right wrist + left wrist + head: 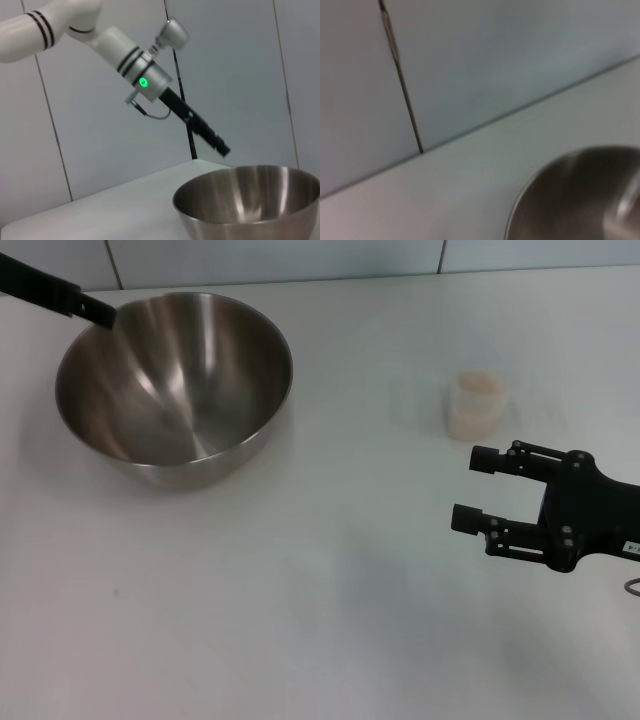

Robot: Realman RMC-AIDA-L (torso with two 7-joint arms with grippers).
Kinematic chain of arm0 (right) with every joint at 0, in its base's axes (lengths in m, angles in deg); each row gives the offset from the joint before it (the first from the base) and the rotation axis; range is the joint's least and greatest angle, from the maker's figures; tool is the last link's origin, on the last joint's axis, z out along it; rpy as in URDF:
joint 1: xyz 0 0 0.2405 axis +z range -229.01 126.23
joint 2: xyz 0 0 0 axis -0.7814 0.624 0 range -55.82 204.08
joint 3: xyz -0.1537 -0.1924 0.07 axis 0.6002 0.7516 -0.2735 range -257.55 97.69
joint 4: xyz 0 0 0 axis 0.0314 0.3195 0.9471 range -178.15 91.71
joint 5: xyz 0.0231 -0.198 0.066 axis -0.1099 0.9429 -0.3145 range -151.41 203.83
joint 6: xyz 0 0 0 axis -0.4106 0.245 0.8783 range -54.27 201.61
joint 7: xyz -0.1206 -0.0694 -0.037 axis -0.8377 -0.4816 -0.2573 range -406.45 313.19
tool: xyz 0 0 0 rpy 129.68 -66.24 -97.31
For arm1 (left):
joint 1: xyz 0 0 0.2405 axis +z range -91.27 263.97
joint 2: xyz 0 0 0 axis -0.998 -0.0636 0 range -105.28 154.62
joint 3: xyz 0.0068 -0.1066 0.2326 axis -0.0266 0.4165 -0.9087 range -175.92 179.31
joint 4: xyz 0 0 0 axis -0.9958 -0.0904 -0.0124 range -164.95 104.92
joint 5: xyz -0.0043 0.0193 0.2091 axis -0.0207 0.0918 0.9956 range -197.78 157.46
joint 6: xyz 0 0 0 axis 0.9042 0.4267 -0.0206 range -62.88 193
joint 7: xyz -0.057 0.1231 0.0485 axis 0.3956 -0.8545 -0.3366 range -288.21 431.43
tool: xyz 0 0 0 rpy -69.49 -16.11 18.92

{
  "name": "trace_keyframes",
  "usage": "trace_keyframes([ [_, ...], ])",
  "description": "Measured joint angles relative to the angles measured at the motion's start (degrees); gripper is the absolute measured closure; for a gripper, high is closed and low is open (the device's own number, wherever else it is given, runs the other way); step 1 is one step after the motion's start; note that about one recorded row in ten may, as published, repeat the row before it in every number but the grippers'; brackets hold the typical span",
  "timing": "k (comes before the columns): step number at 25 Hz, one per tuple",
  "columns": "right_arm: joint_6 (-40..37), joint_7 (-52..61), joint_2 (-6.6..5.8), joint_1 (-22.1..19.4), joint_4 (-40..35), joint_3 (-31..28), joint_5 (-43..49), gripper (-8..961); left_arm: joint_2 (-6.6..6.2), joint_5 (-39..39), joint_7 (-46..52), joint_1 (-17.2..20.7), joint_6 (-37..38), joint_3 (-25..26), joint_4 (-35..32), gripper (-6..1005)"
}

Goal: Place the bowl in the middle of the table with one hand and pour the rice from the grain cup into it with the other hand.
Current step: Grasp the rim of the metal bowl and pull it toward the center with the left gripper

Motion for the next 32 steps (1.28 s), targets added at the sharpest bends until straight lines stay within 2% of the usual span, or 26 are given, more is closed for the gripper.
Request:
trace_keyframes([
  [3, -0.7, -0.9, -0.01, 0.0, 0.3, -0.3, -0.5, 215, -0.27, 1.9, 0.2, -1.4, -1.2, 0.0, 3.7, 158],
  [4, -1.2, -1.1, -0.02, 0.0, 0.4, -0.4, -0.5, 215, -0.87, 2.3, 0.5, -1.8, -2.2, 0.0, 5.5, 158],
  [9, -1.9, -1.6, -0.02, 0.0, 0.6, -0.5, -0.6, 215, -2.0, 2.5, 0.9, -1.4, -4.9, 0.0, 6.5, 158],
  [15, -2.0, -1.9, -0.02, 0.0, 0.8, -0.5, -0.6, 215, -2.67, 2.6, 1.0, -1.3, -5.5, 0.0, 8.5, 158],
  [25, -1.8, -2.0, -0.02, 1.9, 2.3, -0.5, -0.6, 215, -2.8, 2.6, 0.1, -1.1, -5.7, 0.0, 11.8, 158],
  [32, -1.5, -2.0, -0.02, 2.6, 2.4, -0.5, -0.6, 215, -2.15, 2.6, -0.6, -1.0, -7.9, 0.0, 14.9, 159],
])
